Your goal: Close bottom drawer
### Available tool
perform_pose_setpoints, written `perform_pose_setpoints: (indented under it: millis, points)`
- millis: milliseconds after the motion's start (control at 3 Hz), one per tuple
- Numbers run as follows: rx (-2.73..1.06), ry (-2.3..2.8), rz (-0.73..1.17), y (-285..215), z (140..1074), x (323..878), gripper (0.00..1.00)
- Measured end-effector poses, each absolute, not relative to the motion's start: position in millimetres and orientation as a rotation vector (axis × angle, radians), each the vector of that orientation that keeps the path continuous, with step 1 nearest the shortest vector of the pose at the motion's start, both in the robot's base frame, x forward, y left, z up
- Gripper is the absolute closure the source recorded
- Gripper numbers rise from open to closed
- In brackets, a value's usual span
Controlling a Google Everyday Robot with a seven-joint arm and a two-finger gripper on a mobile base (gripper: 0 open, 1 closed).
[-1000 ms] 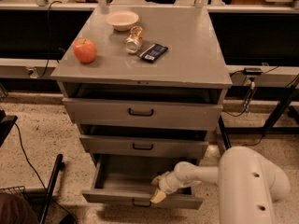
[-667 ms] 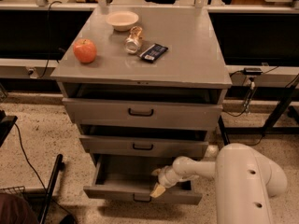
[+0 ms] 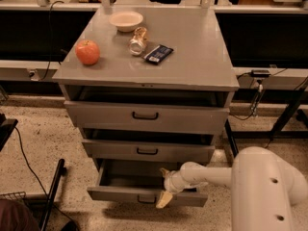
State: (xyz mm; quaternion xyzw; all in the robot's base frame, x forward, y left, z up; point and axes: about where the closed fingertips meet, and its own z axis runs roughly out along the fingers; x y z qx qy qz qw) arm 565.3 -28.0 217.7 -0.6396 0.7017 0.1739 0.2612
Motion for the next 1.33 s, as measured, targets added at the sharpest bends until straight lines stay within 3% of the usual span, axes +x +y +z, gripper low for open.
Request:
perform_pose_setpoints:
  millis: [333, 1333]
  points:
    - [-1.685, 1.868, 0.609, -34.2, 239.7, 503.6, 0.03]
    - [-1.587, 1.897, 0.766, -49.8, 227.1, 425.5, 0.70]
